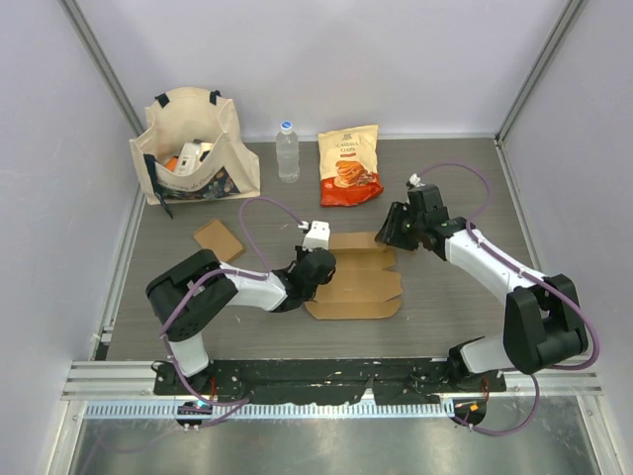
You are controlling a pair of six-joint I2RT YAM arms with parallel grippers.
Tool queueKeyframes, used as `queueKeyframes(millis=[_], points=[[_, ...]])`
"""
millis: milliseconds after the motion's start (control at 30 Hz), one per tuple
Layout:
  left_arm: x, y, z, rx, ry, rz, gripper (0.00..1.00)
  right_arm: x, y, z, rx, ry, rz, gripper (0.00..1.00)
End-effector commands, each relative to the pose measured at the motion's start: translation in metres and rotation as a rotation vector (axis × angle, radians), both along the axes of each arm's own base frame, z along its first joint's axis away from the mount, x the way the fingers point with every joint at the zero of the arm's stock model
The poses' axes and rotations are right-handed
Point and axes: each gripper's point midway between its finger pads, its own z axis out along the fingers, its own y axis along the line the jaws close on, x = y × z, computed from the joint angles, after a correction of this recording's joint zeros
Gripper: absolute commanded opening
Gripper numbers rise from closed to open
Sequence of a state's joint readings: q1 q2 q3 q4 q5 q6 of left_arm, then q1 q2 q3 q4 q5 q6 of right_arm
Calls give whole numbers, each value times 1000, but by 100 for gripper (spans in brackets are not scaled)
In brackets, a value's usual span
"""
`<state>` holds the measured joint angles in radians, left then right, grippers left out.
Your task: Fold the paper box
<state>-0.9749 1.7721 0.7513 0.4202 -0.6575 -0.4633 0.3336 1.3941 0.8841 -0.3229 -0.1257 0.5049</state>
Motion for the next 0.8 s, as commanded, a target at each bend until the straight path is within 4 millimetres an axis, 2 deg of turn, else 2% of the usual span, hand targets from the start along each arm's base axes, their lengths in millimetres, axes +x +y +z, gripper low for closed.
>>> queueKeyframes(millis=[0,33,67,100,133,167,233,267,300,333,367,400,500,533,567,600,633,667,700,733,767], points=[[15,-9,25,-62,-79,37,6,20,15,28,167,-54,-68,36],[13,-9,26,-66,-80,33,5,20,16,28,200,-50,-82,33],[14,-10,27,-71,-80,31,3,23,25,36,290,-56,-100,29],[13,-10,26,-74,-78,29,0,19,22,27,326,-39,-118,27],[13,-10,28,-81,-79,29,0,20,24,29,370,-45,-130,25],[12,-9,30,-86,-79,29,0,25,28,38,420,-90,-117,23],[10,-7,30,-90,-78,31,0,20,25,31,481,-65,-148,19],[10,-6,35,-100,-84,33,0,24,30,48,554,-131,-108,7],[9,-4,36,-108,-84,37,0,20,24,39,604,-112,-146,1],[8,-3,38,-110,-84,38,0,25,24,54,653,-186,-124,1],[7,-2,43,-122,-91,40,0,24,24,59,688,-204,-120,1],[6,1,44,-123,-93,47,0,18,21,55,737,-181,-145,1],[4,6,49,-143,-97,73,0,23,21,70,749,-229,-113,1],[5,8,50,-157,-96,91,0,21,18,59,702,-191,-123,1],[4,11,51,-162,-98,100,0,20,15,63,676,-200,-121,22],[3,13,50,-162,-97,108,0,26,7,67,622,-225,-145,36],[3,16,49,-164,-100,121,0,17,-1,48,511,-179,-140,46],[3,17,49,-164,-101,124,0,14,-6,48,456,-181,-132,49],[2,19,47,-158,-98,128,0,16,-14,59,404,-214,-149,52],[2,20,47,-159,-97,130,0,5,-20,49,332,-188,-126,58],[0,22,44,-156,-93,132,0,2,-23,49,293,-201,-117,62]])
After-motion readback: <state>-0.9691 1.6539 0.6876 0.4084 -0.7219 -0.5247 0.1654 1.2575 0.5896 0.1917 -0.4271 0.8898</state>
